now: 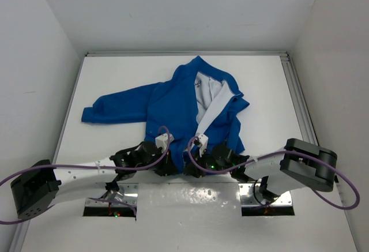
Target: Zip up the jacket
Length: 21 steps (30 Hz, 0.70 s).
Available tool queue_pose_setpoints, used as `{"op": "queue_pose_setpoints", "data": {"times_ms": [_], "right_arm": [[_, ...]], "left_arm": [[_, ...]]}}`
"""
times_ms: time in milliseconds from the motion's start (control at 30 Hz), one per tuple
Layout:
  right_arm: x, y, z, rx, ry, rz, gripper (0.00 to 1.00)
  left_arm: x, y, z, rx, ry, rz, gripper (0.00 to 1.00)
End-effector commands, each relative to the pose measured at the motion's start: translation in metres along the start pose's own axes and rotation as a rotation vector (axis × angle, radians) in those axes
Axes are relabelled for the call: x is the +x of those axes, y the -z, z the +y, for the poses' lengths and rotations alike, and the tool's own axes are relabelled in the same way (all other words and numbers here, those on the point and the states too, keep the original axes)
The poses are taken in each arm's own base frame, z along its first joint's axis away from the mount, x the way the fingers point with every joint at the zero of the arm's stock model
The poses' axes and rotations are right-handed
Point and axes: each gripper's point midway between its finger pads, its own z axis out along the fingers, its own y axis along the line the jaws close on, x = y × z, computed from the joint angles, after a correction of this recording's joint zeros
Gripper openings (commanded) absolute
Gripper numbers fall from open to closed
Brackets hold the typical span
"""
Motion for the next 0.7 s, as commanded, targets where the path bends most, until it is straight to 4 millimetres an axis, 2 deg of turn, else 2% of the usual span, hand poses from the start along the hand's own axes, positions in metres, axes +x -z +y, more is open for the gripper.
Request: {"op": "queue_pose_setpoints", "data": {"times_ms": [0,100,200,233,433,667], "right_arm": [[-0.011,-0.003,0.006,-0.030,-0.008,-0.055,0.25],[-0.006,-0.007,0.005,-0.036,-0.020,-0.035,0.22],[-0.006,-0.008,0.004,-0.029,-0.020,-0.040,0.29],[-0.006,-0.007,0.002,-0.023,-0.020,-0.042,0.34],[-0.007,-0.007,0.005,-0.039,-0.036,-0.057,0.42],[-0.014,-0.002,0.018,-0.101,-0.065,-0.092,0.25]], "left_arm": [[0.001,0.001,-0.006,0.027,-0.007,-0.004,0.00],[0.001,0.001,-0.006,0.030,-0.013,-0.003,0.00],[0.000,0.001,-0.008,0.035,-0.011,-0.004,0.00],[0.000,0.001,-0.008,0.035,-0.016,-0.002,0.00],[0.001,0.000,-0.006,0.032,-0.016,-0.001,0.00],[0.001,0.000,-0.001,0.005,-0.008,-0.007,0.00]]}}
